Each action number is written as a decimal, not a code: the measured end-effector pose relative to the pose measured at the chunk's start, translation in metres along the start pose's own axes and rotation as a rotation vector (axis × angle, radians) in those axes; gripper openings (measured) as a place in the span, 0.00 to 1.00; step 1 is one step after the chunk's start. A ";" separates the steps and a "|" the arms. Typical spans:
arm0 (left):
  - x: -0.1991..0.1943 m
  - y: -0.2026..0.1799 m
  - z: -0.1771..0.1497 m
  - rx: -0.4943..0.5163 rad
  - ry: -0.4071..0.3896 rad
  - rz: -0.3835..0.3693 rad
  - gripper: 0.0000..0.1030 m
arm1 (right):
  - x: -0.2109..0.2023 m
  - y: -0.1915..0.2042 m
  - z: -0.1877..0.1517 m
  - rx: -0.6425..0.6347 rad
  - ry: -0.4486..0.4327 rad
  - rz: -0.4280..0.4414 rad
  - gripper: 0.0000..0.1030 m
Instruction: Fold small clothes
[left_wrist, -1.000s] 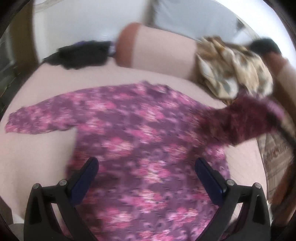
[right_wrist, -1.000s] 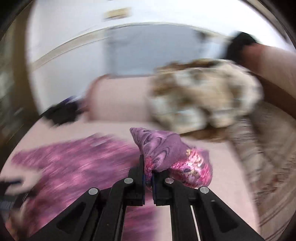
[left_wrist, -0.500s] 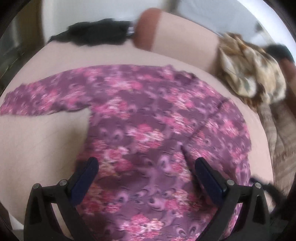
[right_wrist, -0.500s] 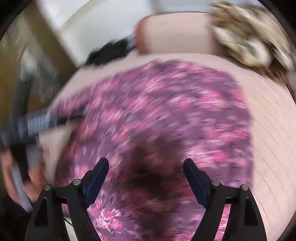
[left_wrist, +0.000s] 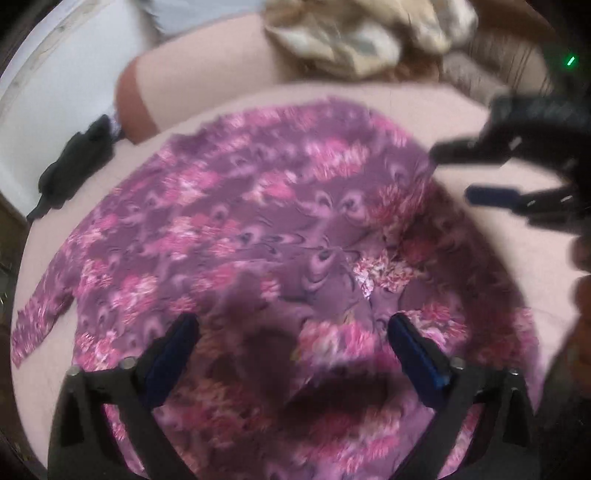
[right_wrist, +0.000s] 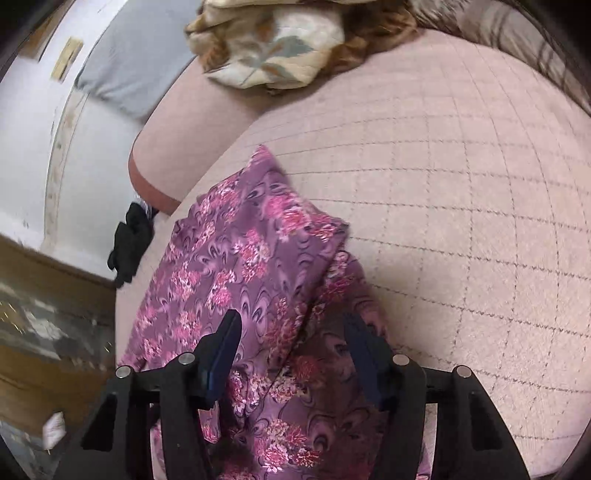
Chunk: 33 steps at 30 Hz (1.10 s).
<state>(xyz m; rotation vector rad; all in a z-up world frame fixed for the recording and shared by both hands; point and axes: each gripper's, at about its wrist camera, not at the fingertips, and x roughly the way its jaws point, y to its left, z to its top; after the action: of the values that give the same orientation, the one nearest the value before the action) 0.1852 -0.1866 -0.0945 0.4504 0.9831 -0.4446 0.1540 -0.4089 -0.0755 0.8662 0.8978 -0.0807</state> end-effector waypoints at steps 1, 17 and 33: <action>0.007 0.000 0.001 -0.001 0.029 0.005 0.63 | -0.001 -0.005 0.002 0.012 0.002 0.003 0.62; -0.072 0.167 -0.111 -0.582 -0.018 -0.092 0.07 | 0.021 -0.004 -0.015 0.044 0.095 0.104 0.62; -0.074 0.196 -0.155 -0.712 -0.030 -0.097 0.60 | 0.047 0.019 -0.033 -0.068 0.144 0.070 0.62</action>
<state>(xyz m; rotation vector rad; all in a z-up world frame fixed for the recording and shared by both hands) 0.1509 0.0708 -0.0735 -0.2457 1.0637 -0.1632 0.1703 -0.3603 -0.1073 0.8471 0.9982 0.0738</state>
